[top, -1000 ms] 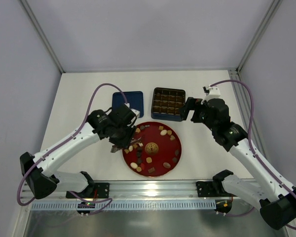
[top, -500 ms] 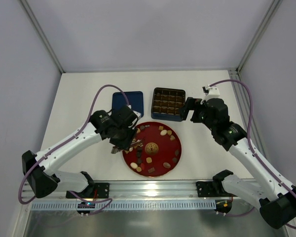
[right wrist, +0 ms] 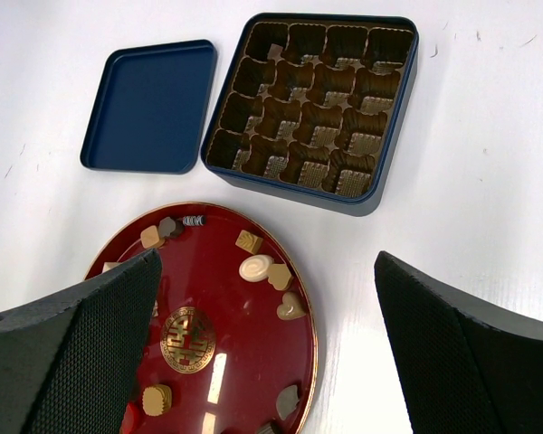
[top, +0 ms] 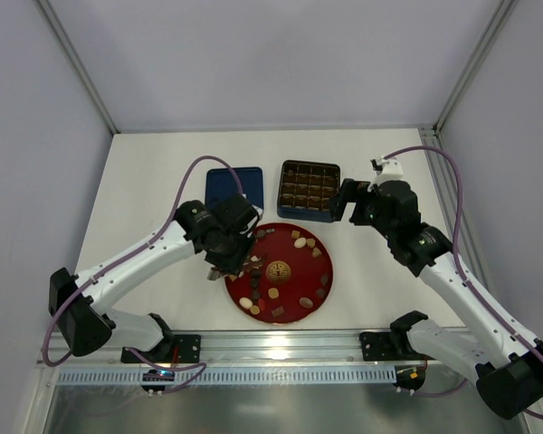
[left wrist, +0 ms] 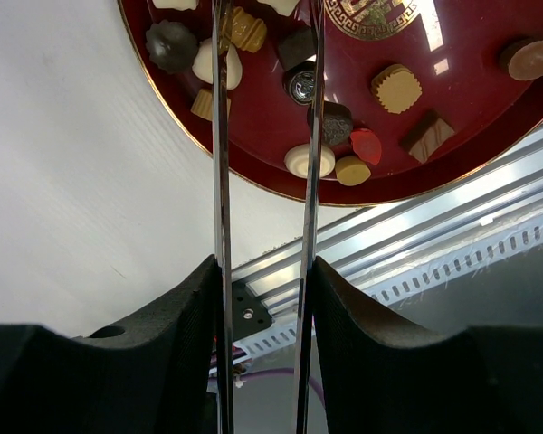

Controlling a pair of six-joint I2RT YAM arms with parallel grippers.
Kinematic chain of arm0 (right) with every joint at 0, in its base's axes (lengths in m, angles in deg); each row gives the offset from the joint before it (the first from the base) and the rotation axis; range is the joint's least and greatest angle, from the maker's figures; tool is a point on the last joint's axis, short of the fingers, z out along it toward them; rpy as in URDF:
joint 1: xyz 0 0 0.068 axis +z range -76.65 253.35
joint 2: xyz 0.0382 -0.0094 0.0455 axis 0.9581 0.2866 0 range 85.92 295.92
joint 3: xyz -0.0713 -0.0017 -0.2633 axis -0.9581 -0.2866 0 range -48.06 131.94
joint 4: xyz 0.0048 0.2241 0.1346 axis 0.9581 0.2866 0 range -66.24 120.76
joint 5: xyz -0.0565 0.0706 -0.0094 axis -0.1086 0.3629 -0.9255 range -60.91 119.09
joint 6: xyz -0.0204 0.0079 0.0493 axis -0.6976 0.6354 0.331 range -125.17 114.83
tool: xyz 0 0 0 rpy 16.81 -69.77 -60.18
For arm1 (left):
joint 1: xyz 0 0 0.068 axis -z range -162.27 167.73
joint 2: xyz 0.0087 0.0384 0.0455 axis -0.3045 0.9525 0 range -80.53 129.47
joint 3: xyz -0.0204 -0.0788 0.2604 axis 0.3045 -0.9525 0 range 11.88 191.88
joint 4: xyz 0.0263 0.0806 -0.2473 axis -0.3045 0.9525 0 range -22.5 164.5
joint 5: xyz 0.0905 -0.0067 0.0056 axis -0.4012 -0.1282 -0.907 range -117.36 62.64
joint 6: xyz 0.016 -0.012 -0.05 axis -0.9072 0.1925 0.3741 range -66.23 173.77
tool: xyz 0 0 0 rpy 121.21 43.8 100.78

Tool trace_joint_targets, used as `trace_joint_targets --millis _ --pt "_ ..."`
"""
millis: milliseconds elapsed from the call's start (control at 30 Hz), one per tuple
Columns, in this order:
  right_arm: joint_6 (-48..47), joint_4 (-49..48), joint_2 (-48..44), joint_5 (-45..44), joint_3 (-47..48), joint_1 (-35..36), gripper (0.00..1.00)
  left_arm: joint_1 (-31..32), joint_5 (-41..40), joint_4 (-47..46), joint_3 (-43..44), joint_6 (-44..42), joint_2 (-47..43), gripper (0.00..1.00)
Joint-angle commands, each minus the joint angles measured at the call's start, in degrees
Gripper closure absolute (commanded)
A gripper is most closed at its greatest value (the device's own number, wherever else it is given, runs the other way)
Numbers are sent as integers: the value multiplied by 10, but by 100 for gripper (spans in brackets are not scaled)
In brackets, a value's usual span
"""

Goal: Pack the chocolate

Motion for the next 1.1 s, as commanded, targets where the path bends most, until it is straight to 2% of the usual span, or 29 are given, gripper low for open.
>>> trace_joint_targets --millis 0,633,1067 --pt "-5 -13 -12 -11 -1 0 0 4 9 -15 -2 -14 3 57" --pt "-3 -12 -14 -13 -7 0 0 4 11 -24 -7 -21 23 57" --pt "-3 -12 -17 -15 -8 -1 0 4 18 -37 11 -13 41 64"
